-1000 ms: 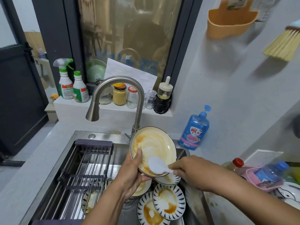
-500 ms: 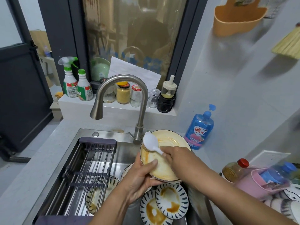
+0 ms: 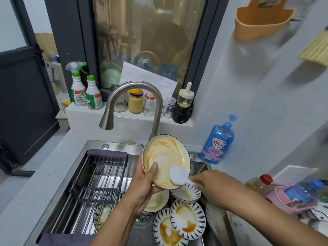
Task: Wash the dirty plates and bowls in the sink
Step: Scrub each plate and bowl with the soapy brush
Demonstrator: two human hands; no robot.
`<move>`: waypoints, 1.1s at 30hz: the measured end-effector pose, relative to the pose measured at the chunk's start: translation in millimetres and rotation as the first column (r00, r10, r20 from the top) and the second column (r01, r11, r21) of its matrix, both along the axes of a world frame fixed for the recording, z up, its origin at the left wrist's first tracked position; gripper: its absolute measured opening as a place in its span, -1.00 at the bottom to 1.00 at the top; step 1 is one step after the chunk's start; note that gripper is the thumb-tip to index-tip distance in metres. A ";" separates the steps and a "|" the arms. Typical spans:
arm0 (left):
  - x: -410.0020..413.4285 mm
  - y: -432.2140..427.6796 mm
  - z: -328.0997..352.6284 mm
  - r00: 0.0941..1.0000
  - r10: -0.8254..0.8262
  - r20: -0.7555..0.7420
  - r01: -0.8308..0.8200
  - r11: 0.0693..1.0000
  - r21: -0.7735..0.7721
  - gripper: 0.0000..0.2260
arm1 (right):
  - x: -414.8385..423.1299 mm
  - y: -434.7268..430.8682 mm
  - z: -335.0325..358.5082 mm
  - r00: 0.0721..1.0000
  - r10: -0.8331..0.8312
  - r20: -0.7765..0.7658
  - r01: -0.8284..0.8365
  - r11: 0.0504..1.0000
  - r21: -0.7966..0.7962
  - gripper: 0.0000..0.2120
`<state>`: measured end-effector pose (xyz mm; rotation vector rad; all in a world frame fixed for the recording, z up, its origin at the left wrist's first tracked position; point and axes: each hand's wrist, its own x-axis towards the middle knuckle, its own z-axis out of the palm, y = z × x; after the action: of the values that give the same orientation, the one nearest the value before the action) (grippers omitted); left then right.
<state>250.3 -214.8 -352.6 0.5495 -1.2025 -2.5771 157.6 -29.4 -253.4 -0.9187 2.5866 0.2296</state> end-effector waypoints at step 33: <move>5.9 -6.8 28.6 0.952 -0.172 0.253 0.142 0.981 0.134 -0.69 | -29.0 -2.5 -21.2 0.488 -0.217 0.845 0.866 0.240 -0.439 -0.88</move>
<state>256.2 -221.6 -324.0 0.8791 -1.2277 -2.7895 128.6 -31.9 -274.5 -0.0108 1.9916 -1.5045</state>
